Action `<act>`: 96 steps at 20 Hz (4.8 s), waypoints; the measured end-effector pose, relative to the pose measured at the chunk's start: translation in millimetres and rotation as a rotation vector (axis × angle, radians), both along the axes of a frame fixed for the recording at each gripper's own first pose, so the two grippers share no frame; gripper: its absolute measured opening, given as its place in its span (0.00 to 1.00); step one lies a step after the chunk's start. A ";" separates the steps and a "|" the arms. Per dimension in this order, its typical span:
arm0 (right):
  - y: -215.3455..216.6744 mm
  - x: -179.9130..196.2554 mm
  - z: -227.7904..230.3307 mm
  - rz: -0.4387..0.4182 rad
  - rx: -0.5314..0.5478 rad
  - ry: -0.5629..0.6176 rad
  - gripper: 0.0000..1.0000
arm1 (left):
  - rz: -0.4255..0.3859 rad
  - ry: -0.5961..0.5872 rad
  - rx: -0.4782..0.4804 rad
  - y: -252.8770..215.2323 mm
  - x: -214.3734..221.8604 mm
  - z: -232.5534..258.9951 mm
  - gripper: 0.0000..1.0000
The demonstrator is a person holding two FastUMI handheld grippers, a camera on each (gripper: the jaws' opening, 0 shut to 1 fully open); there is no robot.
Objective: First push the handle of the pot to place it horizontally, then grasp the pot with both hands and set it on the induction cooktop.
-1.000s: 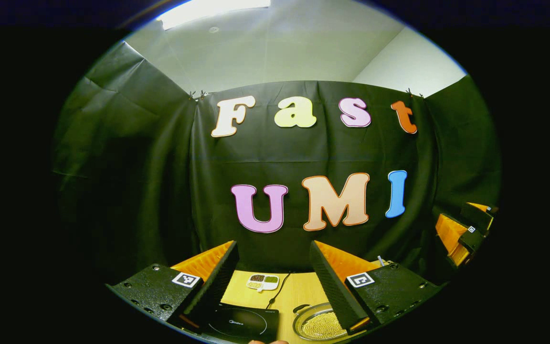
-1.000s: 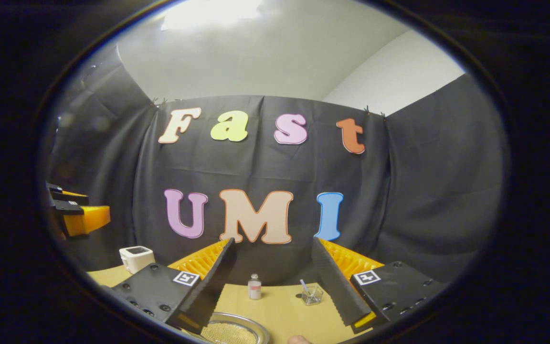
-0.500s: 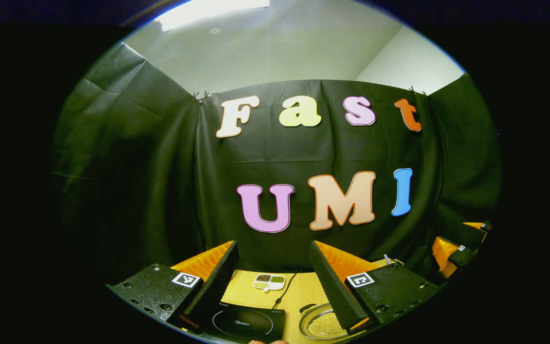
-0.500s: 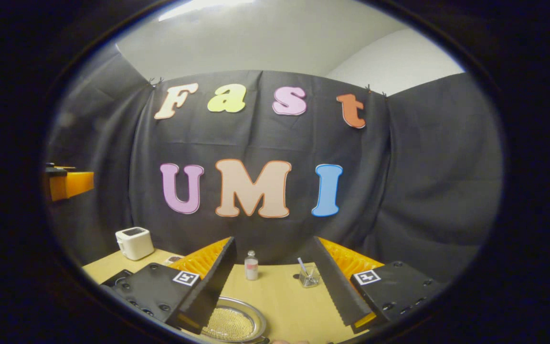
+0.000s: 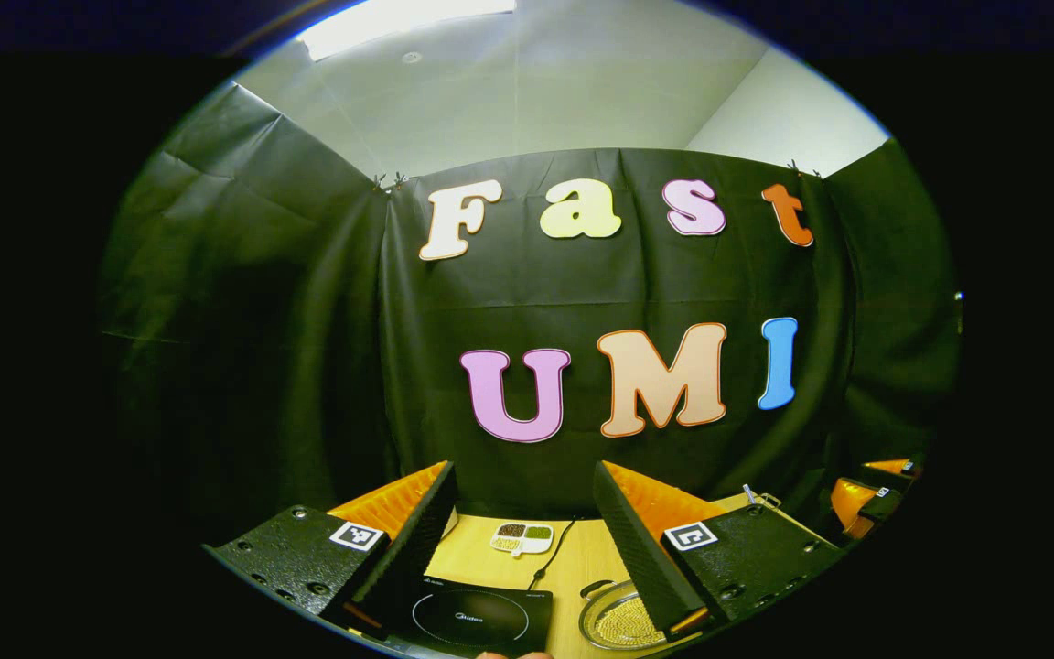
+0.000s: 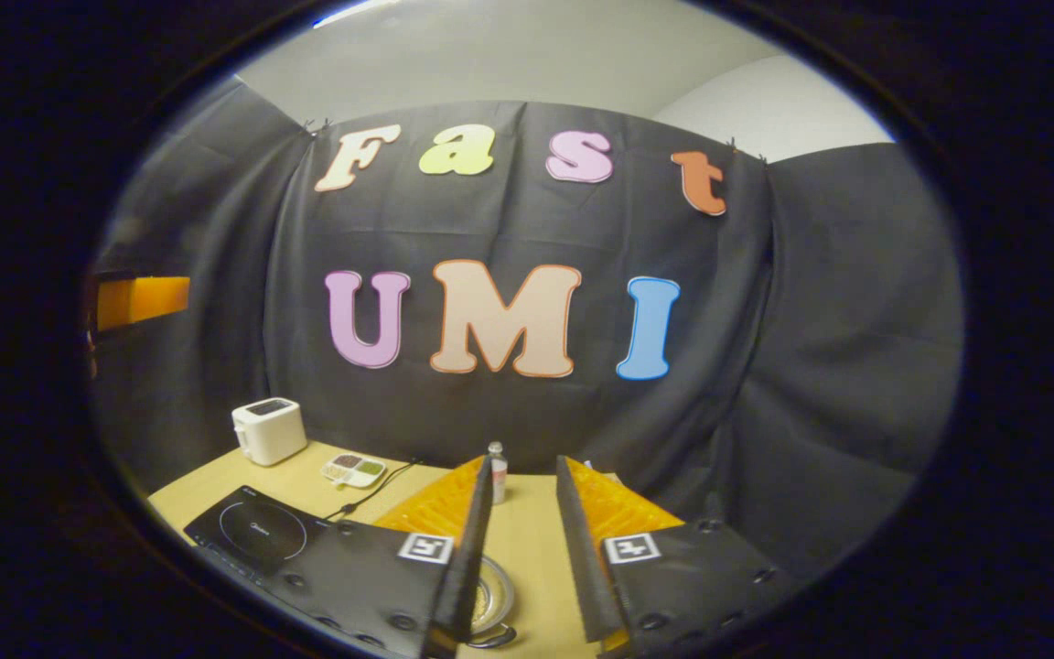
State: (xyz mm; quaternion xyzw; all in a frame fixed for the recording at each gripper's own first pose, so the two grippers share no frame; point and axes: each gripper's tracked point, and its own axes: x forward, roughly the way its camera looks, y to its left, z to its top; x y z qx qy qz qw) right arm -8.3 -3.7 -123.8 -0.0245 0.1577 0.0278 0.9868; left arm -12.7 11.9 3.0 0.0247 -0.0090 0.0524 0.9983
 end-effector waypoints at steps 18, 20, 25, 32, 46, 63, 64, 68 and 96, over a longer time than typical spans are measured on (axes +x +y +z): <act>44.4 -74.2 -177.5 0.195 0.008 0.471 0.03 | 0.050 0.006 0.001 21.7 -8.6 -3.7 0.93; 46.5 -85.7 -196.1 0.211 0.005 0.527 0.03 | 0.059 0.008 -0.001 25.8 -10.1 -3.6 0.93; 55.2 -118.1 -243.8 0.236 0.044 0.720 0.03 | 0.078 0.012 -0.007 34.8 -10.4 -7.4 0.93; 60.0 -144.2 -285.6 0.228 0.079 0.906 0.03 | 0.099 0.013 -0.004 44.4 -7.6 -9.6 0.93; 55.5 -163.0 -328.4 0.243 0.027 1.106 0.03 | 0.162 -0.012 -0.004 65.7 -1.1 -5.9 0.93; -0.2 -99.3 -349.7 0.129 -0.029 1.058 0.02 | 0.237 0.015 -0.009 82.0 -5.1 -17.0 0.93; -3.7 -91.8 -351.3 0.122 -0.029 1.053 0.02 | 0.242 0.016 -0.009 82.8 -4.8 -16.7 0.96; -12.8 -65.5 -358.2 0.102 -0.036 1.025 0.02 | 0.269 0.023 0.000 87.7 -5.9 -18.2 0.93; -45.3 12.4 -292.0 -0.039 0.081 0.714 0.05 | 0.066 0.364 -0.101 33.2 60.1 -152.6 0.94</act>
